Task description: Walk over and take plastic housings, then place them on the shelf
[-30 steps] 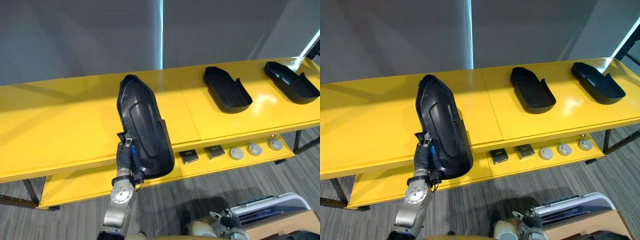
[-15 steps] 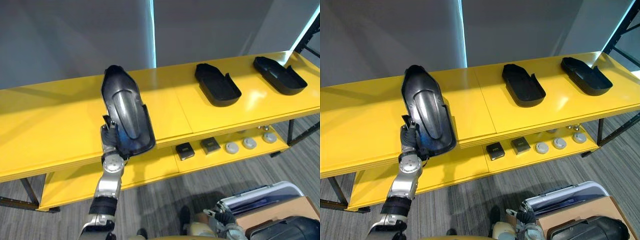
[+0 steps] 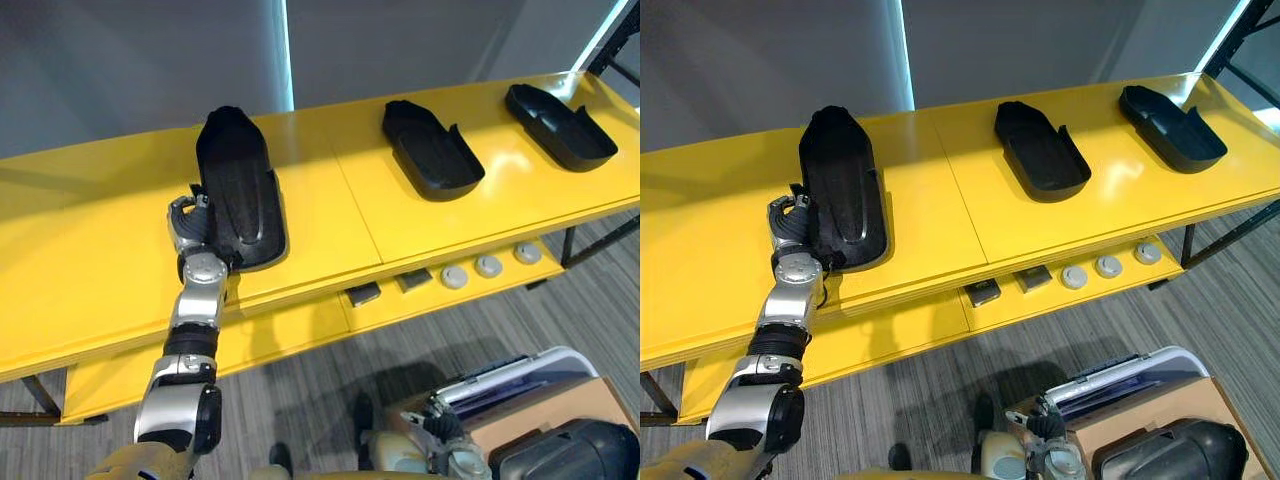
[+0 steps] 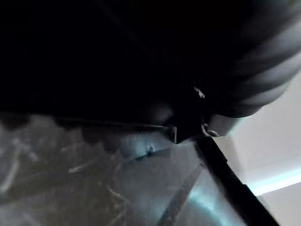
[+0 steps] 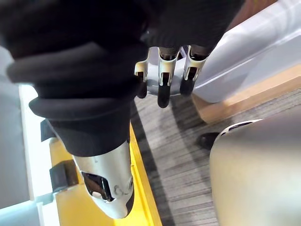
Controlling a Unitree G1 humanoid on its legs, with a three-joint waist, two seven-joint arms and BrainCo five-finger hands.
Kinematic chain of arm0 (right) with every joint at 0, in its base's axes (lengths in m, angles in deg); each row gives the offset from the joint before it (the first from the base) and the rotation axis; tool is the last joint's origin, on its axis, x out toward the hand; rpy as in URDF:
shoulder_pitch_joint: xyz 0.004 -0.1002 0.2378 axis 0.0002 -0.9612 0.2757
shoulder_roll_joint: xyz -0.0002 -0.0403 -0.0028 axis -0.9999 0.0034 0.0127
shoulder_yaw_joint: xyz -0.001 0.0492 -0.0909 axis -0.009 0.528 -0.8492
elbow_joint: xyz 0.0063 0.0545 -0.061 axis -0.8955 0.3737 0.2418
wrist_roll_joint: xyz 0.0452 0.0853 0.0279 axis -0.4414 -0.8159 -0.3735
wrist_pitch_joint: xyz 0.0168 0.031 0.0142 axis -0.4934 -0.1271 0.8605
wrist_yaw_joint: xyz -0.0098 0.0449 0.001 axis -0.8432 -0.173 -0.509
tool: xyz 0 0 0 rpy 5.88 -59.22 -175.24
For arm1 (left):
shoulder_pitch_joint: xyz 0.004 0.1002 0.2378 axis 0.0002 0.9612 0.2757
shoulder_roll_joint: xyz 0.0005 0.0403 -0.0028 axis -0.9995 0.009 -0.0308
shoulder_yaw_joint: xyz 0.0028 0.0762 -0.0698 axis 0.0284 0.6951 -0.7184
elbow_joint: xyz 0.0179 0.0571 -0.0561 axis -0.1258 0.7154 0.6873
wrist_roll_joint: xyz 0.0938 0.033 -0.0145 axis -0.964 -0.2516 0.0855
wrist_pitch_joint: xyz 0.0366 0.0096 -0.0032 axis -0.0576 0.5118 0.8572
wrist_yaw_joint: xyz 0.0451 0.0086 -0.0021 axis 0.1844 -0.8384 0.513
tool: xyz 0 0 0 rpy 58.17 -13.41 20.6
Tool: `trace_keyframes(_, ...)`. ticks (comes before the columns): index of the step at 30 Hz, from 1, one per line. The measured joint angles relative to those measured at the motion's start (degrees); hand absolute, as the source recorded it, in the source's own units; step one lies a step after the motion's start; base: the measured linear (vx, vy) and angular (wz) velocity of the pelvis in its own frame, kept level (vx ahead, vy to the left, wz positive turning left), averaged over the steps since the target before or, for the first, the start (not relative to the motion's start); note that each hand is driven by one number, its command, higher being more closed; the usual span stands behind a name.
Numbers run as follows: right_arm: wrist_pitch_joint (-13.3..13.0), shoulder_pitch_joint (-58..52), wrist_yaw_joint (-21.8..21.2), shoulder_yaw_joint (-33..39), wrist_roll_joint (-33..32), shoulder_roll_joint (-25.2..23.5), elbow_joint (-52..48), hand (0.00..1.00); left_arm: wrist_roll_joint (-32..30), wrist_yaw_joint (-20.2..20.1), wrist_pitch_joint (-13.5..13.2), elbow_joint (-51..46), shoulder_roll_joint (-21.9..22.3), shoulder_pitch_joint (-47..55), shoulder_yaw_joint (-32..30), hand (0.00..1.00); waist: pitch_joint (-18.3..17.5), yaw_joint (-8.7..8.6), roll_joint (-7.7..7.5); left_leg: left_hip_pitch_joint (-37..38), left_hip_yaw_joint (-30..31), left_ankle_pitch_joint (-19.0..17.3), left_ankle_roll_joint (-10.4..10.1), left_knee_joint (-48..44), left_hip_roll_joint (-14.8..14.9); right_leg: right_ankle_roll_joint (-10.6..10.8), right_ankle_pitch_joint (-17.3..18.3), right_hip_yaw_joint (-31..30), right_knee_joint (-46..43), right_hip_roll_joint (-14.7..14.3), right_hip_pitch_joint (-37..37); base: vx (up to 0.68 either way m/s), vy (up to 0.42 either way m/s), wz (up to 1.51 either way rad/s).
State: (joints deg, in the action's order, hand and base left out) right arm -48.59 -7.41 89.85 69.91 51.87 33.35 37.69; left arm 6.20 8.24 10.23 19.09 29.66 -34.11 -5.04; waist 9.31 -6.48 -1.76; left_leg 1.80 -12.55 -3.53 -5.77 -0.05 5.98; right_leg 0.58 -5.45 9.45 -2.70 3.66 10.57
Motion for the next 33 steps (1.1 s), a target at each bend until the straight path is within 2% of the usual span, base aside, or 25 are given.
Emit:
trace_keyframes(4,-0.15,0.35,0.01,-0.01,-0.07,-0.01,-0.05,0.0,2.73,1.22,-0.24,0.47,-0.01,-1.66,-0.52,0.0,0.23,-0.53,0.03,-0.44,-0.1,0.01,0.0,-0.03,-0.14,0.08,0.33,-0.02,-1.14,0.35,0.95,-0.02,-0.005,0.02)
trace_keyframes(9,-0.03,0.55,0.05,-0.03,-0.07,0.0,-0.04,0.0,8.54,3.46,-1.31,-3.51,3.07,-1.64,0.16,0.0,0.38,-0.42,0.1,-1.11,0.62,0.01,0.01,0.1,-0.31,0.27,0.7,0.09,-1.58,0.53,1.69,0.0,0.001,0.04)
trace_keyframes(13,0.0,0.59,0.09,-0.02,-0.13,0.0,-0.04,0.0,9.46,5.32,-2.45,-16.39,7.02,-0.82,3.44,0.0,0.47,-0.34,0.22,-1.03,1.34,0.02,0.03,0.07,-0.59,0.34,1.14,0.32,-2.24,0.83,1.64,0.03,0.018,0.04)
trace_keyframes(17,-0.11,0.73,0.08,0.04,-0.62,0.01,0.01,0.0,5.78,5.52,-4.81,-30.34,7.94,2.71,8.72,0.0,0.62,-0.36,0.48,-0.84,1.39,0.01,0.04,0.02,-1.05,0.43,1.2,0.29,-2.23,1.29,1.37,0.02,0.031,0.01)
trace_keyframes(18,-0.18,0.76,0.09,0.08,-0.63,0.01,0.18,0.0,3.55,5.44,-5.61,-34.58,8.82,5.29,10.0,1.0,0.65,-0.32,0.53,-0.76,1.45,-0.03,0.07,0.02,-1.08,0.46,1.22,0.34,-2.18,1.33,0.99,-0.01,0.029,0.04)
trace_keyframes(20,-0.31,0.76,0.07,0.3,-0.67,0.03,0.29,0.0,-0.21,4.8,-7.06,-39.59,10.23,10.89,11.53,1.0,0.83,-0.16,0.87,-0.32,1.56,-0.44,0.69,-0.1,-1.01,0.67,1.39,0.53,-2.11,1.28,0.19,-0.02,0.021,0.05)
trace_keyframes(22,-0.95,0.75,0.05,0.64,-0.7,0.24,1.66,0.0,-4.22,2.52,-7.99,-41.66,11.09,17.89,13.47,1.0,1.05,0.95,1.54,-0.05,1.59,-1.0,1.28,-0.34,-1.03,0.88,1.53,0.57,-2.04,1.33,-0.33,-0.04,0.008,0.04)
trace_keyframes(25,-1.31,1.12,0.03,0.96,-0.69,0.19,2.07,0.0,-8.15,-0.57,-9.12,-43.44,10.83,25.8,15.23,1.0,1.1,1.37,1.74,-0.44,2.15,-1.22,1.17,-0.02,-1.06,1.15,1.71,0.99,-1.71,1.39,-0.33,-0.04,-0.004,0.1)
trace_keyframes(33,-1.47,1.22,0.1,0.12,-0.51,0.43,2.28,0.0,-17.88,-4.71,-10.34,-39.96,8.94,32.59,19.82,1.0,0.85,1.89,2.15,-0.91,2.12,-0.93,1.51,-0.37,-0.92,1.03,1.31,1.47,-0.51,1.23,-0.57,0.03,0.005,0.01)
